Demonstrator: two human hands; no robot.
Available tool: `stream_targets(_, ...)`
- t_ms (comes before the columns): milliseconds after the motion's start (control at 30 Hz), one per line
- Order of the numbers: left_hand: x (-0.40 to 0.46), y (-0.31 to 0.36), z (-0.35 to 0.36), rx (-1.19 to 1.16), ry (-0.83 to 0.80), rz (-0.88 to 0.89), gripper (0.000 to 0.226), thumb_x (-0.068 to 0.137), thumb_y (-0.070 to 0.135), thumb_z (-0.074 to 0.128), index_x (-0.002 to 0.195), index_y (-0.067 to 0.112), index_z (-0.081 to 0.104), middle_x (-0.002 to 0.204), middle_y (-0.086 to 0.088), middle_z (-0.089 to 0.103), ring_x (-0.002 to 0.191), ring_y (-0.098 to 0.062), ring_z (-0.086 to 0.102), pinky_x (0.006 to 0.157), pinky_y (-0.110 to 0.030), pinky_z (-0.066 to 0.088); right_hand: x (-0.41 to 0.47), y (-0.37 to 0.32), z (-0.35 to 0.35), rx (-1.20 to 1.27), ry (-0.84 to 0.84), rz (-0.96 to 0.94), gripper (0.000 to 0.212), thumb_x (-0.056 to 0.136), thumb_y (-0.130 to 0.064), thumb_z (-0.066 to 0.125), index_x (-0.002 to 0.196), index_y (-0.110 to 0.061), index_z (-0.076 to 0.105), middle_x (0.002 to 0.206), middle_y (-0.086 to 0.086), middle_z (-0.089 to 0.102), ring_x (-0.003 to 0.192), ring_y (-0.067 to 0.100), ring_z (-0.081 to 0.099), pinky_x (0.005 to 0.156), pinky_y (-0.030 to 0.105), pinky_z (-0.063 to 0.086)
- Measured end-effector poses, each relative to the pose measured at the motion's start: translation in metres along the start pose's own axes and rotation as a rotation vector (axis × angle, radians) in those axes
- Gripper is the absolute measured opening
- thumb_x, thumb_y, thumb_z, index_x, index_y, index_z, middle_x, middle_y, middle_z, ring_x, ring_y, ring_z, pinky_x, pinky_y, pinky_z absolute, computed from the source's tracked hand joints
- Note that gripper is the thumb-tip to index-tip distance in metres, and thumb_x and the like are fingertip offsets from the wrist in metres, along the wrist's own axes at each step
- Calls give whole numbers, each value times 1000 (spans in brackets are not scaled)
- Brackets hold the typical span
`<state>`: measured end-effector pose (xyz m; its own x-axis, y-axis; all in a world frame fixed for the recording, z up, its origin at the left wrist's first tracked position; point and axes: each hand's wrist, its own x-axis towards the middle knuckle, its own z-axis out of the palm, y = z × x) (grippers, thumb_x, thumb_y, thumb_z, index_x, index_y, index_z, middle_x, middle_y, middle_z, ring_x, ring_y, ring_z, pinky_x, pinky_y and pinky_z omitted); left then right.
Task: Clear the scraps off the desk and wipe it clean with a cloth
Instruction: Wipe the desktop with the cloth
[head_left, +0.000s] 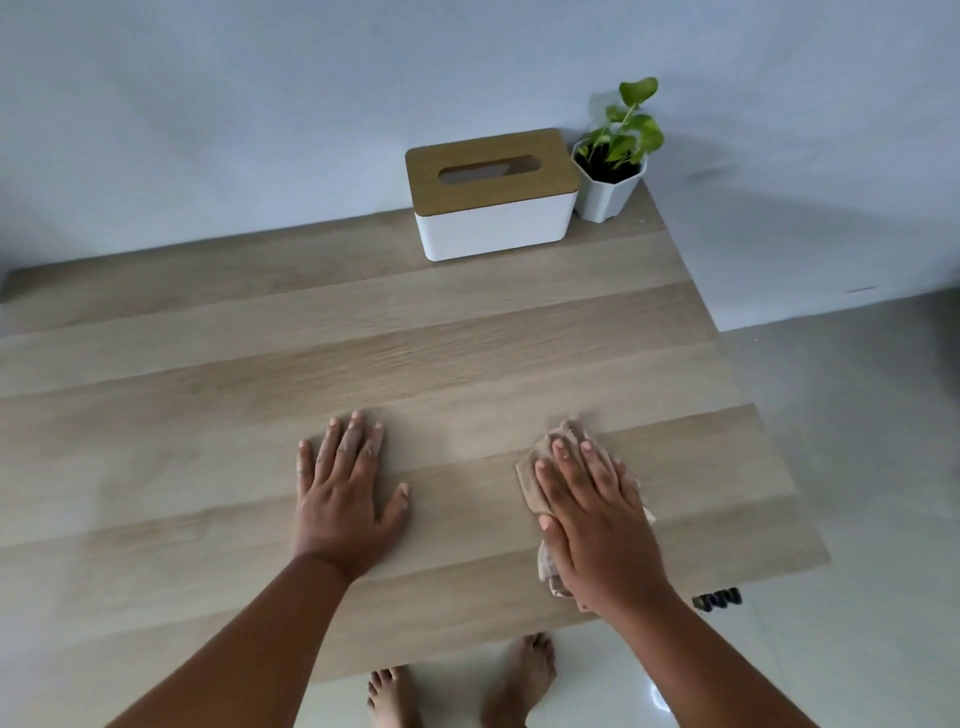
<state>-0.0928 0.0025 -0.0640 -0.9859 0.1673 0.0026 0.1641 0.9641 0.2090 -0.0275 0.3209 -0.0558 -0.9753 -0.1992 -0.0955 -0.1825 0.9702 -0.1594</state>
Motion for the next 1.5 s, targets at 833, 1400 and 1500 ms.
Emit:
stream_targets(833, 2, -6, 8, 46, 24, 13, 84, 89, 60, 51, 161, 20, 32, 172, -4, 19, 160, -25, 9, 124, -62, 16, 93, -64, 4, 24, -42, -248, 61, 101, -44, 42, 158, -23, 35, 171, 5, 19, 158, 33, 12, 122, 59, 19)
stream_targets(1400, 3, -5, 6, 35, 8, 0, 85, 88, 60, 54, 160, 19, 34, 172, -4, 18, 160, -27, 7, 124, -63, 15, 239, -7, -31, 21, -11, 255, 61, 100, -44, 34, 158, -24, 30, 171, 11, 13, 154, 42, 14, 123, 60, 18)
stream_targets(1500, 2, -5, 5, 34, 5, 1, 85, 87, 59, 54, 160, 19, 34, 172, -4, 18, 160, -27, 7, 124, -64, 15, 229, -66, -21, 46, -51, 14, 60, 99, -45, 39, 157, -27, 34, 171, 8, 16, 156, 39, 13, 123, 59, 13)
